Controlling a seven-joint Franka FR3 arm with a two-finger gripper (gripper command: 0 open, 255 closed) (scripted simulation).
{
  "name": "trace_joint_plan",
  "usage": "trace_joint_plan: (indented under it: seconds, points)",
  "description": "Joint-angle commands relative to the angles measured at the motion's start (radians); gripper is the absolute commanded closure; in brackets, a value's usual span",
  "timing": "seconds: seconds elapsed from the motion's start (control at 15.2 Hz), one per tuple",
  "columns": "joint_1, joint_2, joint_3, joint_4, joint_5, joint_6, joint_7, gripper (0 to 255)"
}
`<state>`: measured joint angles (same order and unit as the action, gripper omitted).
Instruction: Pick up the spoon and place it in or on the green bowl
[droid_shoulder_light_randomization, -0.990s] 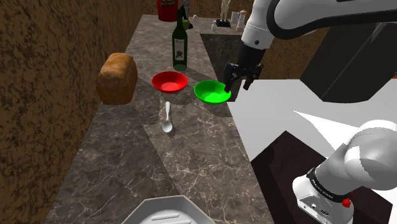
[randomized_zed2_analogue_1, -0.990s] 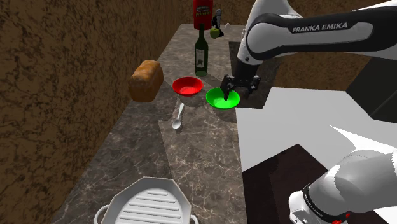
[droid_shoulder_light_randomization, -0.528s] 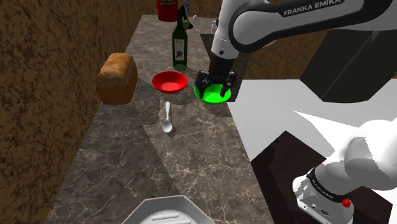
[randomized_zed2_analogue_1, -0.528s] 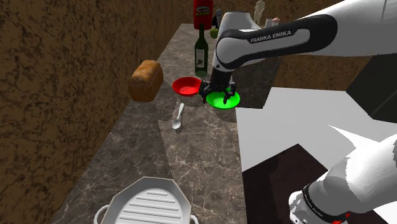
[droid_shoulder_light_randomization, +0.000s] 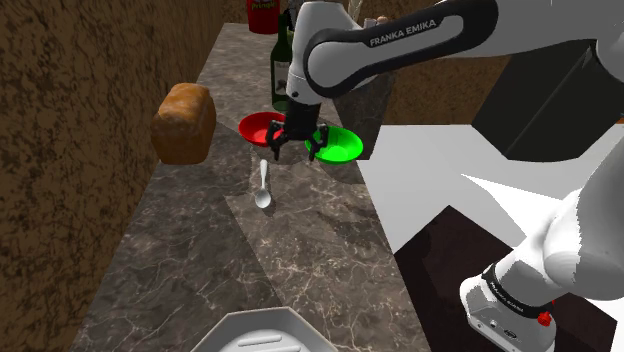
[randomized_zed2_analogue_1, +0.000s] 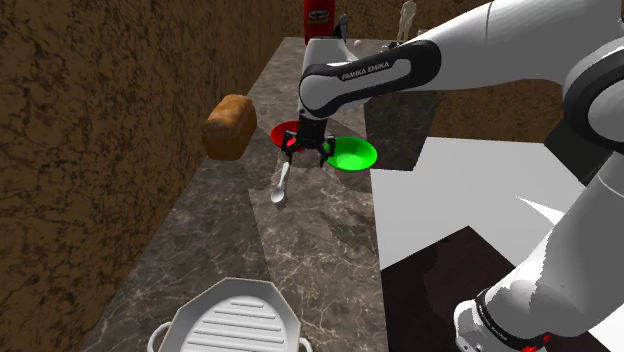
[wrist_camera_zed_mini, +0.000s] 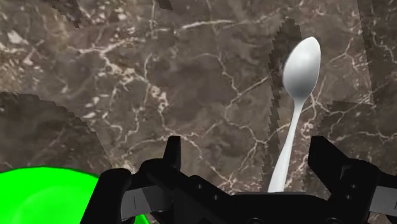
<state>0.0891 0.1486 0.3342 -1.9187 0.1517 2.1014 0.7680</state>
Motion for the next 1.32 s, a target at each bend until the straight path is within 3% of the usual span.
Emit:
trace_joint_plan:
  seconds: [0.0,0.33,0.86,1.25]
  points:
    - [0.017,0.083,0.001,0.073,-0.023,0.007,0.057,0]
    - [0.072,0.294,-0.015,0.297,-0.074,-0.01,0.178,0]
    - [0.088,0.339,-0.019,0.261,-0.083,0.071,0.183,0]
    - [0.088,0.34,-0.019,0.261,-0.083,0.071,0.183,0]
